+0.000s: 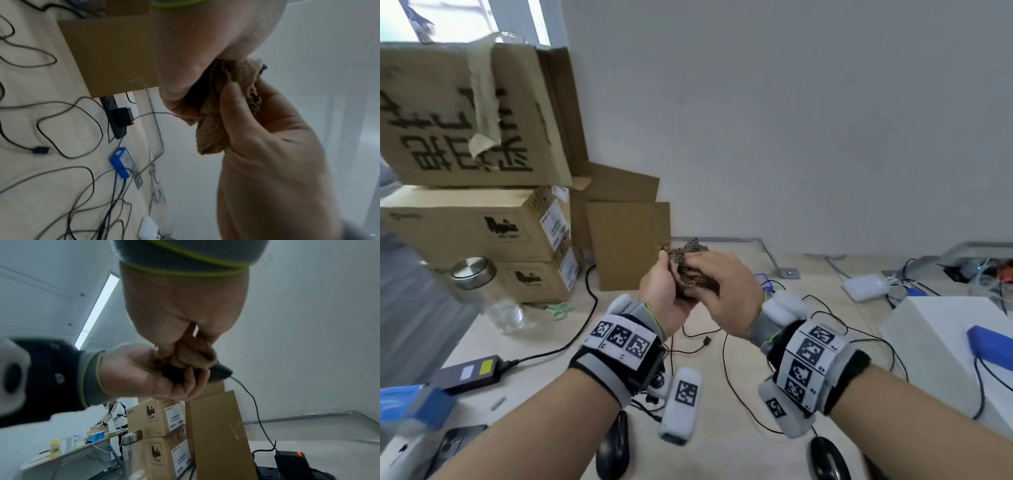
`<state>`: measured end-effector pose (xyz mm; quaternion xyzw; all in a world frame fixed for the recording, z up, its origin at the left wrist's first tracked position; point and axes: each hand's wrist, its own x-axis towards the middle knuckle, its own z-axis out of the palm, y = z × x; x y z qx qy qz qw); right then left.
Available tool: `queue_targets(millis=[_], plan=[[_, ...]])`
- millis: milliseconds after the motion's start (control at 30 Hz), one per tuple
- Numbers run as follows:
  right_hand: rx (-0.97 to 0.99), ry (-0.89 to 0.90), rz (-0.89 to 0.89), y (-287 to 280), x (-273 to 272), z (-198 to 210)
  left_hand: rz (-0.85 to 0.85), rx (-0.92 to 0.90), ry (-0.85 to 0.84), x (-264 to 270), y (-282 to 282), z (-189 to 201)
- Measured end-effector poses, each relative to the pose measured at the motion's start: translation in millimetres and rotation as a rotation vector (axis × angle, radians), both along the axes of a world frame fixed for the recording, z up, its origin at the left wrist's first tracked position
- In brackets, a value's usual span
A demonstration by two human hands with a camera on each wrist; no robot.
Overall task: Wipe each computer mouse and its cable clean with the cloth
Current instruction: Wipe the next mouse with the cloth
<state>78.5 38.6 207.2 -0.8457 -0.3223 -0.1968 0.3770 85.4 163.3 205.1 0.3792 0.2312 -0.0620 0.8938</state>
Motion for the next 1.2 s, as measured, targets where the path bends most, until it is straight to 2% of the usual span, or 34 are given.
queue_targets(millis=[100, 200, 267, 333, 400, 467, 533, 633, 667, 767, 833, 967, 1033, 1100, 1200], plan=[[0.010, -0.048, -0.076, 0, 15, 3, -0.060, 0.018, -0.065, -4, -6, 11], [0.076, 0.160, -0.346, -12, 37, 14, -0.116, 0.124, -0.104, -6, -5, 21], [0.040, 0.243, -0.433, -10, 43, 15, -0.144, 0.136, -0.112, -6, -3, 25], [0.013, 0.153, -0.378, 4, 34, 14, -0.111, 0.091, -0.099, -5, -1, 27], [0.037, -0.012, -0.216, 22, 14, 10, -0.090, 0.034, -0.091, -5, 2, 27], [0.041, -0.101, -0.113, 24, 6, 8, -0.071, -0.009, -0.094, -4, 4, 24], [0.063, -0.060, -0.182, 12, 19, 9, -0.087, 0.004, -0.106, -4, 8, 22], [0.092, 0.214, -0.414, -9, 45, 13, -0.161, 0.113, -0.128, -6, 13, 23], [0.113, 0.252, -0.440, -10, 48, 14, -0.178, 0.127, -0.137, -6, 15, 23], [0.150, 0.180, -0.401, 1, 36, 16, -0.162, 0.126, -0.145, -1, 15, 25], [0.142, 0.065, -0.316, 13, 18, 14, -0.133, 0.083, -0.137, 2, 14, 27], [0.053, -0.093, -0.025, 21, 1, 5, -0.111, 0.025, -0.146, 5, 16, 24], [0.040, -0.078, -0.064, 9, 10, 8, -0.140, 0.050, -0.152, 5, 17, 23], [0.074, -0.001, -0.193, -3, 20, 15, -0.147, 0.083, -0.149, 4, 18, 24], [0.213, 0.294, -0.397, -10, 29, 24, -0.161, 0.093, -0.161, 1, 19, 27]])
